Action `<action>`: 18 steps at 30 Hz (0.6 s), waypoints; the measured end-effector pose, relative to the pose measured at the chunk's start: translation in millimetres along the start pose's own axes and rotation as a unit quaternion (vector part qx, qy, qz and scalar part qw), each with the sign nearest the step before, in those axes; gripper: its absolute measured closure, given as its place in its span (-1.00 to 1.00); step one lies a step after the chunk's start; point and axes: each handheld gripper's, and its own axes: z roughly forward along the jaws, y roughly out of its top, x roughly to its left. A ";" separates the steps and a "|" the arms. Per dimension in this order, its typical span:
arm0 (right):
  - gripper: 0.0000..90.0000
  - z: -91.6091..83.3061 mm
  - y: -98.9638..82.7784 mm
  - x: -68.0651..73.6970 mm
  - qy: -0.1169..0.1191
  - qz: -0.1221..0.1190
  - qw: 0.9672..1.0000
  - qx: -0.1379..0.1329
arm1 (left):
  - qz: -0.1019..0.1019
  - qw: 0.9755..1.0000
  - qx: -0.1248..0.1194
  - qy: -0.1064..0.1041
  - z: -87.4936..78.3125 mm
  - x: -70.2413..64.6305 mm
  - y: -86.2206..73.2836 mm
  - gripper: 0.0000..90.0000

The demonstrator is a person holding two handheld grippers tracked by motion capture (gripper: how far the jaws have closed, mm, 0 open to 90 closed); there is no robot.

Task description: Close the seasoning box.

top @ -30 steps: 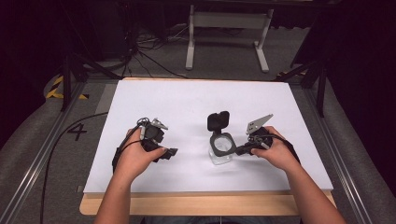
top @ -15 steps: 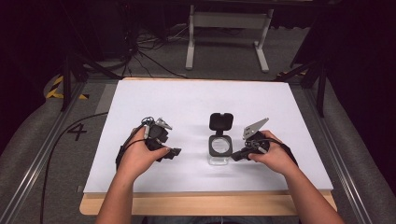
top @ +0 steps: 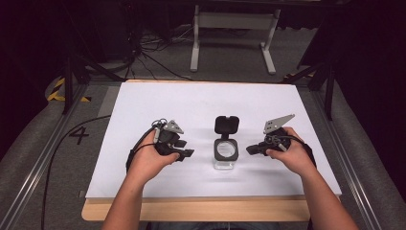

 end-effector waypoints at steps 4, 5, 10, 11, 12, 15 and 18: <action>1.00 -11.4 7.3 2.8 -0.001 -0.007 1.000 -0.023 | 0.013 0.999 -0.004 -0.040 4.7 -11.4 5.2 0.76; 1.00 -13.4 8.2 4.0 0.000 -0.009 1.000 -0.026 | 0.016 0.999 -0.006 -0.042 6.0 -13.3 5.8 0.83; 1.00 -16.3 8.8 5.4 -0.004 -0.010 0.999 -0.031 | 0.031 0.997 -0.021 -0.068 17.4 -24.2 10.0 0.99; 1.00 -16.8 8.7 5.1 -0.005 -0.008 0.999 -0.032 | 0.032 0.997 -0.022 -0.074 20.0 -26.0 10.9 0.99; 1.00 -17.3 8.5 4.6 -0.006 -0.007 0.999 -0.033 | 0.033 0.996 -0.024 -0.081 24.1 -28.7 11.8 0.99; 1.00 -19.8 8.2 5.4 -0.007 -0.006 0.999 -0.044 | 0.033 0.995 -0.030 -0.093 28.5 -30.0 12.1 1.00; 1.00 -20.4 8.3 6.3 -0.004 -0.005 0.999 -0.048 | 0.033 0.993 -0.038 -0.110 38.6 -33.6 12.1 1.00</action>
